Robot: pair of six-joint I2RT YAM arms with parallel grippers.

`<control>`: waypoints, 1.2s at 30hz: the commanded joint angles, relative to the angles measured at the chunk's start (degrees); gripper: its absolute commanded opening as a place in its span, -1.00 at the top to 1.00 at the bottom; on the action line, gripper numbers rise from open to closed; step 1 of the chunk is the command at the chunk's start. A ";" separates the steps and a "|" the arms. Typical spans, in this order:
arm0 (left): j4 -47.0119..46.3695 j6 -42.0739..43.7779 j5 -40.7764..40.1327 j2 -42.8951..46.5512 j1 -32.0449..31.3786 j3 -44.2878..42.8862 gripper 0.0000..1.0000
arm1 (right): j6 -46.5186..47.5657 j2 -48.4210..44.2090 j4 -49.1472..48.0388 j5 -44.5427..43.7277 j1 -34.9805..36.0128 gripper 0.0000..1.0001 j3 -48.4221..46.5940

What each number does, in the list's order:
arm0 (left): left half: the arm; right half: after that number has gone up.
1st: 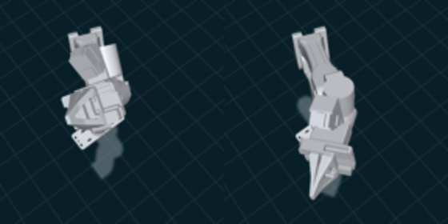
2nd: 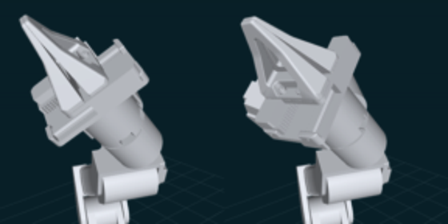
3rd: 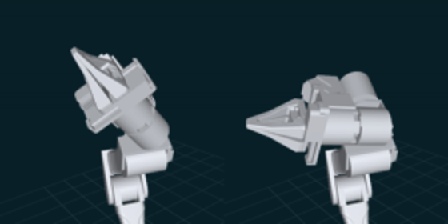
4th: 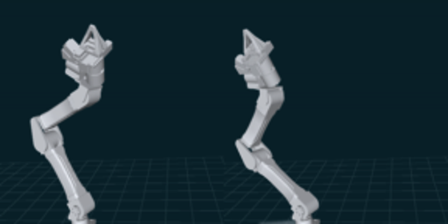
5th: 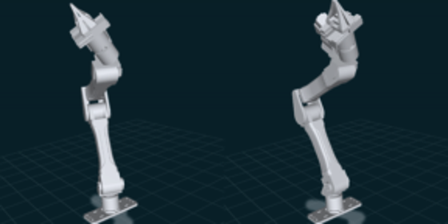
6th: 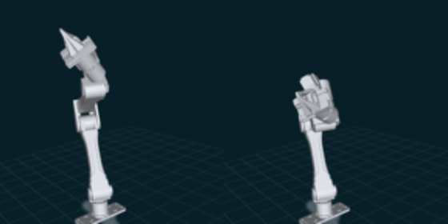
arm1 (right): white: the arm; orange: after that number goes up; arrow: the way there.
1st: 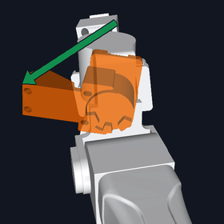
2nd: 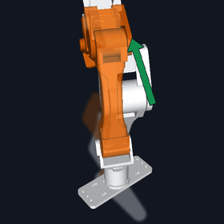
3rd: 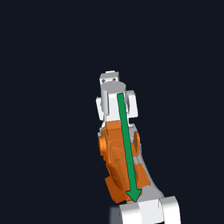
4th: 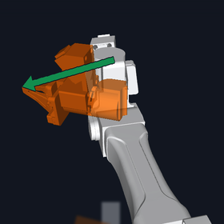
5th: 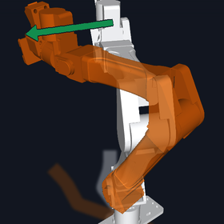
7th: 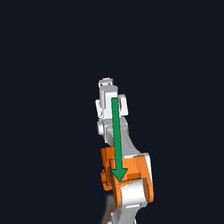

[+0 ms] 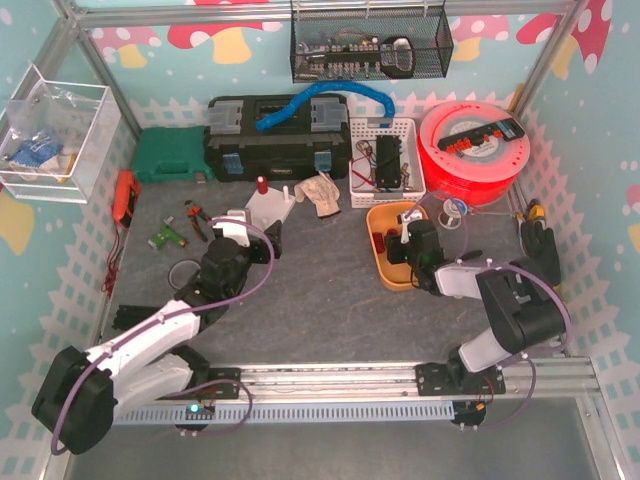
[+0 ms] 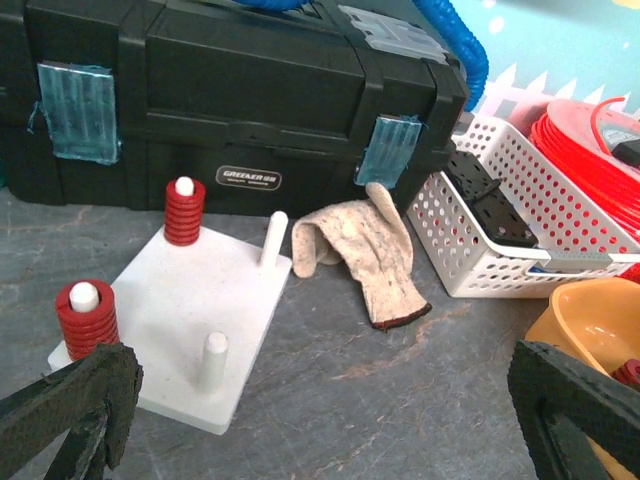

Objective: Install the large spring

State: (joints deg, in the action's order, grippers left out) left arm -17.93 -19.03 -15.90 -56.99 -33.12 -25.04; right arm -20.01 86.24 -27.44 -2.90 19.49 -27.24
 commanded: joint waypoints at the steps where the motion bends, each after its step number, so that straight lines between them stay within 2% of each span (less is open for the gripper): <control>1: -1.06 1.18 -1.52 1.31 -0.29 0.75 -0.98 | -0.16 3.09 -1.32 0.25 -0.24 -0.05 -2.58; 5: -1.06 1.27 -1.74 1.79 -0.29 1.01 -0.98 | 0.31 3.25 -4.46 -0.26 -0.24 0.08 -1.95; 14: -1.14 1.21 -1.86 1.62 -0.28 0.99 -0.98 | 0.67 5.71 -4.33 0.35 -0.23 0.33 -3.63; 23: -1.20 1.10 -1.77 2.23 -0.41 1.17 -0.98 | 0.33 7.11 -5.87 0.48 -0.19 0.35 -3.48; 25: -1.24 1.10 -1.68 2.35 -0.40 1.15 -0.98 | 0.41 6.86 -6.14 0.19 -0.15 0.43 -3.35; 33: -1.99 -0.04 -2.57 2.29 -0.36 1.66 -0.98 | 2.94 0.71 -3.96 -1.49 -0.15 0.98 -2.55; 36: -3.33 -0.86 -2.21 2.84 -0.40 2.21 -0.98 | 4.23 -3.92 -0.61 -1.61 -0.15 1.00 -2.55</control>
State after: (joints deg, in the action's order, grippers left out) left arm -18.76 -19.05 -17.41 -55.55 -33.15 -24.10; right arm -18.20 88.31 -30.11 -3.27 19.49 -29.76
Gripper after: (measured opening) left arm 0.990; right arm 0.315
